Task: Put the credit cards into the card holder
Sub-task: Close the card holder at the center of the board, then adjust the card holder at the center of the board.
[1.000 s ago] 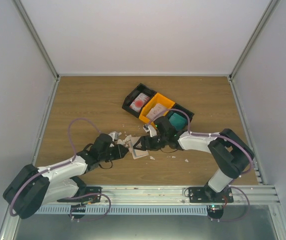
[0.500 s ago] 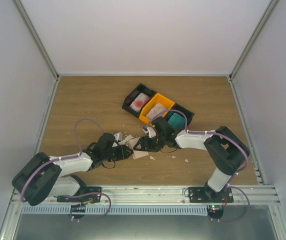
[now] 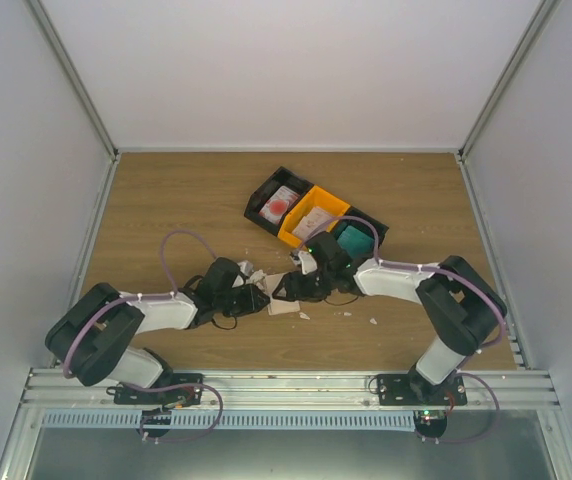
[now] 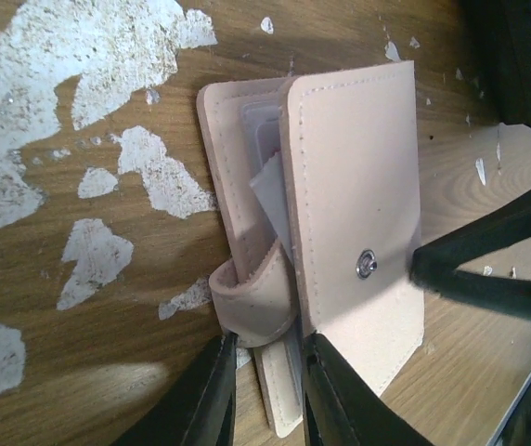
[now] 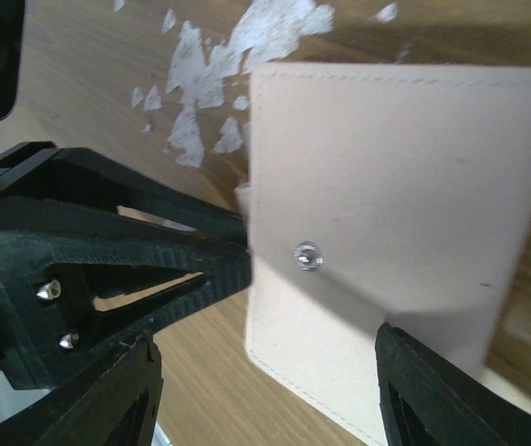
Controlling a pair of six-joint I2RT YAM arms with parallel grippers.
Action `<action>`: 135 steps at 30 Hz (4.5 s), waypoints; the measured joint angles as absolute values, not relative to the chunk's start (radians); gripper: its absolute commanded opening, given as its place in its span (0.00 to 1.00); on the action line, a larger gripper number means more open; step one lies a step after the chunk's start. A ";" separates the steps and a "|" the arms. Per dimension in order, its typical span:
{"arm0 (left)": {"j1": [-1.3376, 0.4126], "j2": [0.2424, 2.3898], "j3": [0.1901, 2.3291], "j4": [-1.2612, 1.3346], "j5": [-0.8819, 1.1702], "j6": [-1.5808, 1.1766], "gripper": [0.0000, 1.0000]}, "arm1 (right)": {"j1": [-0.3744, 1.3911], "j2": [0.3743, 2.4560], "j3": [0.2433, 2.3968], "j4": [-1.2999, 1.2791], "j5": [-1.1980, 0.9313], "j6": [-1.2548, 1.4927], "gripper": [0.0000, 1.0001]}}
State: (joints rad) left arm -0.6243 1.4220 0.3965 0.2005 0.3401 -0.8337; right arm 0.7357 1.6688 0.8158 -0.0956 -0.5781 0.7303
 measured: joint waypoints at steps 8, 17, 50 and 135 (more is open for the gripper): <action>-0.624 1.426 0.398 0.202 0.341 -0.828 0.23 | 0.718 1.635 0.883 -0.282 -0.373 0.635 0.61; -0.624 1.401 0.400 0.159 0.342 -0.826 0.29 | 0.797 1.787 1.067 -0.451 -0.223 0.482 0.57; -0.519 1.576 0.667 -0.109 0.490 -0.550 0.30 | 0.878 1.774 1.052 -0.508 -0.236 0.033 0.67; -0.514 1.586 0.618 -0.016 0.492 -0.508 0.20 | 0.908 1.724 0.949 -0.411 0.034 0.104 0.40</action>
